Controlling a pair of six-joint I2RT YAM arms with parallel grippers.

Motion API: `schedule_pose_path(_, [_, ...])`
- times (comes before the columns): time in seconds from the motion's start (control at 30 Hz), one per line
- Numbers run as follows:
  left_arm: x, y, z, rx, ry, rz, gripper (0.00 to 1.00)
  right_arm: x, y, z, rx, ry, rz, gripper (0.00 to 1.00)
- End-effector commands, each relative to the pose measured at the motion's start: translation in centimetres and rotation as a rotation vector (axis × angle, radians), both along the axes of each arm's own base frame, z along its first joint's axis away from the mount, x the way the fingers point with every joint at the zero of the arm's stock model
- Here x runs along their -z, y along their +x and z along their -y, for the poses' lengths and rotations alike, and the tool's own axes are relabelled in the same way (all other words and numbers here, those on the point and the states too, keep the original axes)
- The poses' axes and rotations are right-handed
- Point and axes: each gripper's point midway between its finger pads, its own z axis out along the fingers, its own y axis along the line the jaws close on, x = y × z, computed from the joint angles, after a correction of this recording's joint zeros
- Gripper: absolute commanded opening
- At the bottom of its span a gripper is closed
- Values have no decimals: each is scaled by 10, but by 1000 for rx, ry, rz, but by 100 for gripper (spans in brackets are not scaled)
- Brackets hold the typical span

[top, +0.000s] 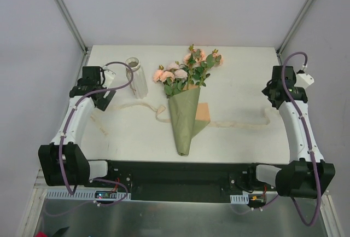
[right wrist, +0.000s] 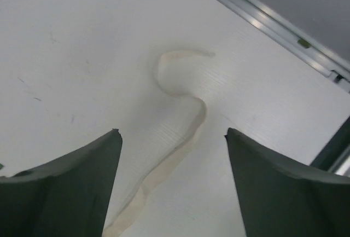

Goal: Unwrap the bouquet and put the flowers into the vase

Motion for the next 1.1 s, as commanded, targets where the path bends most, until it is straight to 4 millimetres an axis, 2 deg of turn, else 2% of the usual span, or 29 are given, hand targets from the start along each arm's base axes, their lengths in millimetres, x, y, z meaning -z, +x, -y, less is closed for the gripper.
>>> schedule_pose_path(0.0, [-27,3,-9,-55,5,95,99,-31,-19,-1,-77,-144,-26,93])
schedule_pose_path(0.03, [-34,1,-5,-45,-15,120,99,-38,-19,-10,-128,-175,-14,96])
schedule_pose_path(0.07, [-40,0,2,-32,-50,137,99,-44,-11,-48,-282,-206,10,99])
schedule_pose_path(0.13, [-46,-9,21,24,-146,134,99,-53,-10,-92,-515,-305,31,97])
schedule_pose_path(0.17, [-55,-10,28,32,-185,155,99,-51,-14,-146,-717,-324,64,96])
schedule_pose_path(0.2, [-54,-18,35,46,-221,130,99,-48,-20,-170,-878,-377,43,96])
schedule_pose_path(0.23, [-58,-21,49,84,-287,136,99,-43,-27,-201,-1015,-360,45,96])
schedule_pose_path(0.27, [-59,-23,56,83,-327,136,99,-39,-46,-241,-1206,-384,59,96])
schedule_pose_path(0.33, [-53,-31,68,100,-388,102,99,-21,-73,-280,-1459,-448,10,96])
schedule_pose_path(0.37, [-44,-36,73,103,-418,77,99,-13,-97,-299,-1581,-481,-16,96])
schedule_pose_path(0.4, [-40,-37,75,103,-425,69,99,-10,-108,-310,-1645,-497,-36,96])
schedule_pose_path(0.43, [-36,-39,76,103,-432,58,99,2,-114,-316,-1675,-564,-91,96])
schedule_pose_path(0.47, [-27,-44,78,101,-444,34,99,9,-132,-327,-1753,-612,-115,96])
schedule_pose_path(0.53, [-21,-48,81,108,-460,19,99,29,-143,-340,-1806,-705,-179,96])
schedule_pose_path(0.57, [-14,-52,83,102,-474,2,99,36,-153,-349,-1851,-725,-193,96])
schedule_pose_path(0.67, [-2,-64,95,112,-537,-41,99,59,-166,-370,-1914,-766,-238,96])
schedule_pose_path(0.73, [5,-68,95,93,-543,-60,99,73,-171,-379,-1938,-760,-277,96])
schedule_pose_path(0.87, [15,-78,95,89,-540,-79,99,86,-168,-394,-1937,-771,-268,96])
schedule_pose_path(1.07, [13,-81,92,105,-513,-59,99,106,-163,-407,-1938,-813,-272,96])
